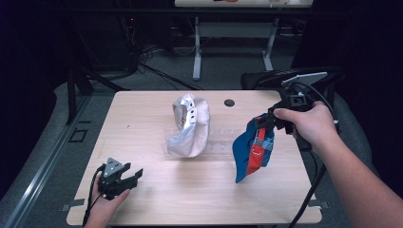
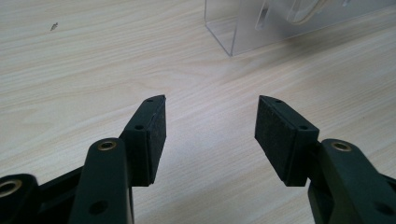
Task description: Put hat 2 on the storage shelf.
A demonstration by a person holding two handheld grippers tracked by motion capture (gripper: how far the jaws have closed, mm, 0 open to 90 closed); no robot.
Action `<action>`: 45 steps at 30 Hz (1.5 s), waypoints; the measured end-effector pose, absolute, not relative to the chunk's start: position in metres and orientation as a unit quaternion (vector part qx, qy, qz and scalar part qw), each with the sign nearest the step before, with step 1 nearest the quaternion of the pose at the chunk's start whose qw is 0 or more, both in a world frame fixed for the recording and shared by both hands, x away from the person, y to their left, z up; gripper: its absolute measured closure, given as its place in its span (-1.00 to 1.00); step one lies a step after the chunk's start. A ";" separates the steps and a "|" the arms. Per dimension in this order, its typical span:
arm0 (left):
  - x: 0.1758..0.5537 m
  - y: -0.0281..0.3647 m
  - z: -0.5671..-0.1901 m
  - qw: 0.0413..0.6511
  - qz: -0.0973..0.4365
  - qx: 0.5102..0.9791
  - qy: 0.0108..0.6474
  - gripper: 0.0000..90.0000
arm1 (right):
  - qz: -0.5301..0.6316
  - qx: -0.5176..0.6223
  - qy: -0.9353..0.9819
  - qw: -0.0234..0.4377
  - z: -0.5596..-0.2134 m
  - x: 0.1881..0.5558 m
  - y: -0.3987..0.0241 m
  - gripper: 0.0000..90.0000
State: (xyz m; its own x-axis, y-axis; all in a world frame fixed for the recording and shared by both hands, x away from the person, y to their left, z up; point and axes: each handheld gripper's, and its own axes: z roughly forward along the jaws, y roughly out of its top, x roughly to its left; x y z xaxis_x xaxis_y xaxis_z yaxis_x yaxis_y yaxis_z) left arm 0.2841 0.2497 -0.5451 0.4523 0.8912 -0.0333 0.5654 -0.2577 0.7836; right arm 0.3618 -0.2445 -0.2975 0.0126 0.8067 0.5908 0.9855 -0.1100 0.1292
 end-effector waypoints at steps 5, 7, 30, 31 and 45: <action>0.284 0.249 -0.546 0.380 0.216 0.762 0.478 -0.03 | -0.330 -0.679 -0.624 0.201 -0.303 0.364 -0.256 0.72; 0.284 0.249 -0.546 0.380 0.217 0.762 0.477 -0.03 | -0.352 -0.673 -0.614 0.216 -0.305 0.364 -0.257 0.72; 0.285 0.249 -0.547 0.378 0.220 0.764 0.475 -0.03 | -0.491 -0.609 -0.553 0.287 -0.297 0.382 -0.255 0.72; 0.285 0.249 -0.547 0.379 0.219 0.764 0.475 -0.03 | -0.494 -0.609 -0.550 0.287 -0.297 0.386 -0.254 0.72; 0.287 0.250 -0.547 0.378 0.215 0.764 0.476 -0.02 | -0.480 -0.631 -0.555 0.252 -0.296 0.419 -0.259 0.72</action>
State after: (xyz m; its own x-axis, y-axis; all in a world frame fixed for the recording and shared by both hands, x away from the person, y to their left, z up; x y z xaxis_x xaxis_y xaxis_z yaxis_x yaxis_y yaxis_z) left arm 0.2866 0.2503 -0.5471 0.4543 0.8903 -0.0320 0.5658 -0.2606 0.7823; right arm 0.4194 -0.2587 -0.2959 -0.0772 0.4591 0.8850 0.9424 -0.2561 0.2150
